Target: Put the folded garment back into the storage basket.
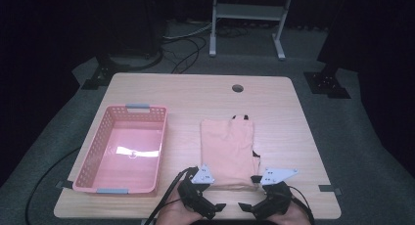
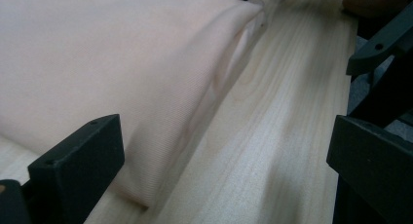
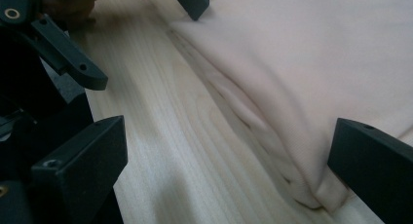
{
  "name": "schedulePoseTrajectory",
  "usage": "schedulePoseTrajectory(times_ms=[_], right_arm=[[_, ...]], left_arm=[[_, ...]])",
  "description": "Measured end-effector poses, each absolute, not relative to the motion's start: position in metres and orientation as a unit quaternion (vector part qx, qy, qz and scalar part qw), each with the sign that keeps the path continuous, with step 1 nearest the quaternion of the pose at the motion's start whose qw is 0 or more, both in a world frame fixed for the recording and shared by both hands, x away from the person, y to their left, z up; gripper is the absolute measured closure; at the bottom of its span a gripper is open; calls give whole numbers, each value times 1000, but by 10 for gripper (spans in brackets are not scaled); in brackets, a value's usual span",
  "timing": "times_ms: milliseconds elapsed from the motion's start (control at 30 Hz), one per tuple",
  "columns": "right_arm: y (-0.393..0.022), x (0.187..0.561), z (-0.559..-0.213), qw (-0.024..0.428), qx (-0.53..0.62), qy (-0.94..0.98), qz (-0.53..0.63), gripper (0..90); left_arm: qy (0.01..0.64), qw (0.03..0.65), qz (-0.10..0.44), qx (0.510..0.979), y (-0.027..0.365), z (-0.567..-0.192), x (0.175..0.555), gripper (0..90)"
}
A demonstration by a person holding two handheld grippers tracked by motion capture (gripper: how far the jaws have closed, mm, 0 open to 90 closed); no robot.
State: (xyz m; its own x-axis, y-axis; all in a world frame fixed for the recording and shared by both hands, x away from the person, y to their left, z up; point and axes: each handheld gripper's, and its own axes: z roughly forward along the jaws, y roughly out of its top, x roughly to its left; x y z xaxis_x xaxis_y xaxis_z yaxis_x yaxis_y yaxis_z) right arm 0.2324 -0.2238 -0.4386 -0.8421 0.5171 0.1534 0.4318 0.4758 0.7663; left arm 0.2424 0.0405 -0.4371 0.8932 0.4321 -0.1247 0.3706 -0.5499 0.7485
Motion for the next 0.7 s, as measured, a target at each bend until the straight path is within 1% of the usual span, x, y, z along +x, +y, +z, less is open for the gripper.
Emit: schedulePoseTrajectory(times_ms=[233,300,400,500,700], right_arm=[[-238,233,-435,94,291,838,452,10],[-242,234,-436,113,295,836,448,10],[-246,237,-439,124,302,835,444,10],[-247,238,-441,132,306,836,437,10],[-243,241,-445,159,312,842,411,10]], left_arm=[[241,421,89,870,51,-435,244,0],[248,421,102,866,54,-436,246,0],[256,414,121,865,58,-438,250,0],[258,411,125,865,59,-440,252,0],[256,387,133,876,58,-445,255,0]])
